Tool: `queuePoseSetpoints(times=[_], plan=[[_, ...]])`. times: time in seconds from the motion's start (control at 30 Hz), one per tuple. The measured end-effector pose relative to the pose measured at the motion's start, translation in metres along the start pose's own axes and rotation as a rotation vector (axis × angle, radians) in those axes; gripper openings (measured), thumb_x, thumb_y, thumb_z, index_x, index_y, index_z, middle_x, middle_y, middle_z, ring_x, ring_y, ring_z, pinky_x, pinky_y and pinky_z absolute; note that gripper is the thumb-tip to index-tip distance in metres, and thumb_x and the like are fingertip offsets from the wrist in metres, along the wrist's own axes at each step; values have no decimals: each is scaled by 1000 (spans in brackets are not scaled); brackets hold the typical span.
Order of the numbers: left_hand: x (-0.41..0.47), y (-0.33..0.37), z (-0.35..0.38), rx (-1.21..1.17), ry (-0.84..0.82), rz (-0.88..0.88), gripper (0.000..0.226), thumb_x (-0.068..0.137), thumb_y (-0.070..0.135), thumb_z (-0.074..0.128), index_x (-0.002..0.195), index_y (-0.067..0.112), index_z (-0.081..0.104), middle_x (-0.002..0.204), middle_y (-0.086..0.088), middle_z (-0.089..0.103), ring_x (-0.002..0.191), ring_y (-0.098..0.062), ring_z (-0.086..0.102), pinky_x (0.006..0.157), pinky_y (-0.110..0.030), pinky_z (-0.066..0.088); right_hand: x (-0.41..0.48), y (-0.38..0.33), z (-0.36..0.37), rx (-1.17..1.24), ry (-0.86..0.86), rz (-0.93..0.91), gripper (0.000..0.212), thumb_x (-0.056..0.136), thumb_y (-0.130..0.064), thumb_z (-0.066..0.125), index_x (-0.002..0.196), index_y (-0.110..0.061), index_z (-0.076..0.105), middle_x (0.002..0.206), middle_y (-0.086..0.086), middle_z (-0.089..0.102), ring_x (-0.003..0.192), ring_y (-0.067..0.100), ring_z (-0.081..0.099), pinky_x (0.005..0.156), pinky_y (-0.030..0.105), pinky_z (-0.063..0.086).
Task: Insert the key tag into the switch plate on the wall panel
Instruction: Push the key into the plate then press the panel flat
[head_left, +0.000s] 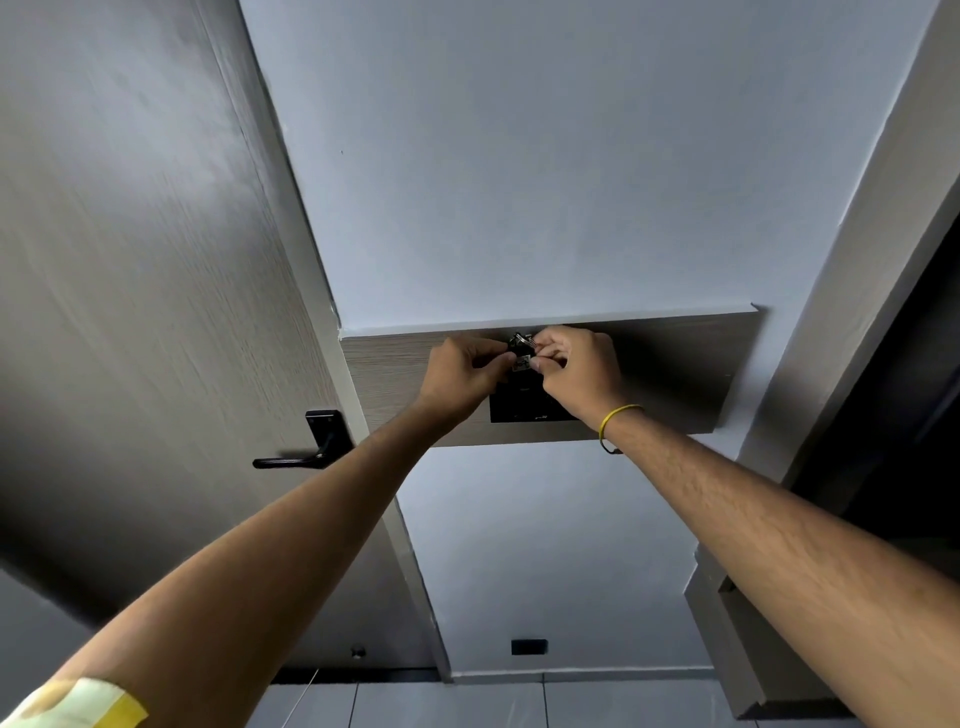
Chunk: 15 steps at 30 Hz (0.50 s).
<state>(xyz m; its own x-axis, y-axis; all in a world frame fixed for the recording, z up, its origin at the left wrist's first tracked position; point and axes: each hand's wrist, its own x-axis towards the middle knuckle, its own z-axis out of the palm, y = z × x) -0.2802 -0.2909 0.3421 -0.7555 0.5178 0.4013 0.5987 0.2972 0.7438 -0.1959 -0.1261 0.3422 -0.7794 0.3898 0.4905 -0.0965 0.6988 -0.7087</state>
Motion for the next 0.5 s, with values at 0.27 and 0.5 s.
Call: queuePoseSetpoints(times=[0.27,0.5], plan=[[3,-1,-1,152,-38,-1,25,94,22,70,74,7,76,65,-6,73,54,-9,57,61,-40,54,-13,0,18,-52,91,41,4,72,-12,71,70,-15,71,67,-5,73,67,11,69,65,33,61],[8,3,0,205,-26,1,19,92,19,73,77,11,80,62,-4,74,54,-11,66,58,-31,53,-14,11,18,90,134,42,6,83,-18,76,82,-12,77,71,-5,72,64,4,66,65,18,49]])
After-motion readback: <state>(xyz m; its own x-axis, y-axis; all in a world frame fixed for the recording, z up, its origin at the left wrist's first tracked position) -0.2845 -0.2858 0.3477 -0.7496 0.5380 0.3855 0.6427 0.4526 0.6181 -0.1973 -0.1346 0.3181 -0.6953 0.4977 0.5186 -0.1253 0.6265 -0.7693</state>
